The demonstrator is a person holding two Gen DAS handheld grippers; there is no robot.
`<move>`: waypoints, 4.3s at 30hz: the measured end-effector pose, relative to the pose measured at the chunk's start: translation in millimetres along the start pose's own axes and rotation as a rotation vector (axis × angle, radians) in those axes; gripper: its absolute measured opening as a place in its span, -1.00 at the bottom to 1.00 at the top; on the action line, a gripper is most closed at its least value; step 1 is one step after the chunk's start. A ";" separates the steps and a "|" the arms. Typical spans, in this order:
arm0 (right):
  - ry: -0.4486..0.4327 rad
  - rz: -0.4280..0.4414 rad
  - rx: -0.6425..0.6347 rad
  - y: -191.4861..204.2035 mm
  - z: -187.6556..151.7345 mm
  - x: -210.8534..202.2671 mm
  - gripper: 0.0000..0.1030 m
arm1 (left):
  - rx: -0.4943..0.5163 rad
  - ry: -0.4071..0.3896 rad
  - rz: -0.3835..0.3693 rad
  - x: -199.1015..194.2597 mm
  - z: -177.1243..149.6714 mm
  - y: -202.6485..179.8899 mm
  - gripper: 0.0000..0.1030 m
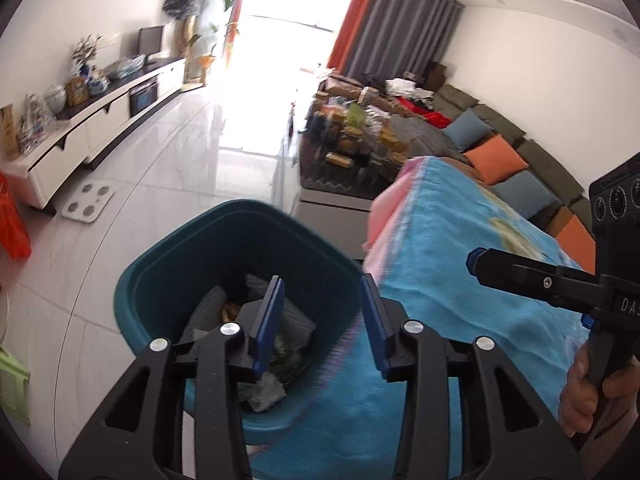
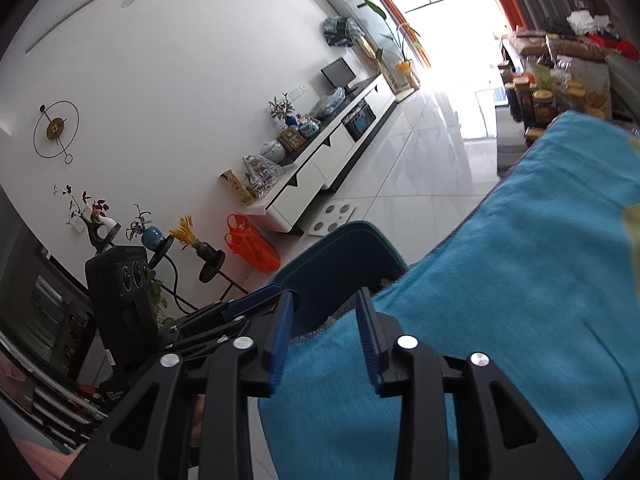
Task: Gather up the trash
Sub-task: 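Move both open tools back over the trash on the bedspread, then grasp the orange peel piece with the left tool while the right tool grasps the gold foil wrapper, then lift the orange peel and gold foil wrapper and carry both toward the teal bin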
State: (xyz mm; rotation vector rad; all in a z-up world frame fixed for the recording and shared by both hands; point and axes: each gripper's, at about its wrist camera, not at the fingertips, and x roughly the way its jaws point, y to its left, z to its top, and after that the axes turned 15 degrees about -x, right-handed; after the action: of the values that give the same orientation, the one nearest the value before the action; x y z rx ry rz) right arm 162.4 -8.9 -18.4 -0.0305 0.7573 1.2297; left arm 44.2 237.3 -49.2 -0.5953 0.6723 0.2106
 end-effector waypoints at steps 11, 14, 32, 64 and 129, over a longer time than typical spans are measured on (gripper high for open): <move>-0.101 -0.194 0.017 -25.1 -46.7 -116.2 -0.20 | 0.224 0.069 -0.230 -11.2 -48.3 -107.0 -0.10; -0.122 -0.251 0.049 -38.4 -64.8 -146.6 -0.20 | 0.276 0.106 -0.281 -7.7 -64.6 -135.7 -0.08; -0.240 -0.560 0.267 -116.3 -155.8 -292.0 -0.19 | 0.567 0.435 -0.545 32.9 -186.6 -294.9 -0.04; -0.213 -0.614 0.436 -219.9 -170.4 -309.1 0.07 | 0.591 0.561 -0.515 62.3 -224.2 -344.7 -0.69; -0.246 -0.370 0.301 -113.5 -153.5 -227.6 -0.75 | 0.328 0.260 -0.320 9.4 -111.6 -183.3 -0.70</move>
State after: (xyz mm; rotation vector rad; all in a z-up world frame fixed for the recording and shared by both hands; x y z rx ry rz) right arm 153.1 -303.6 -54.9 0.2162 0.6777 0.7439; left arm 60.6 23.2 -42.7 -0.4084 0.8304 -0.2763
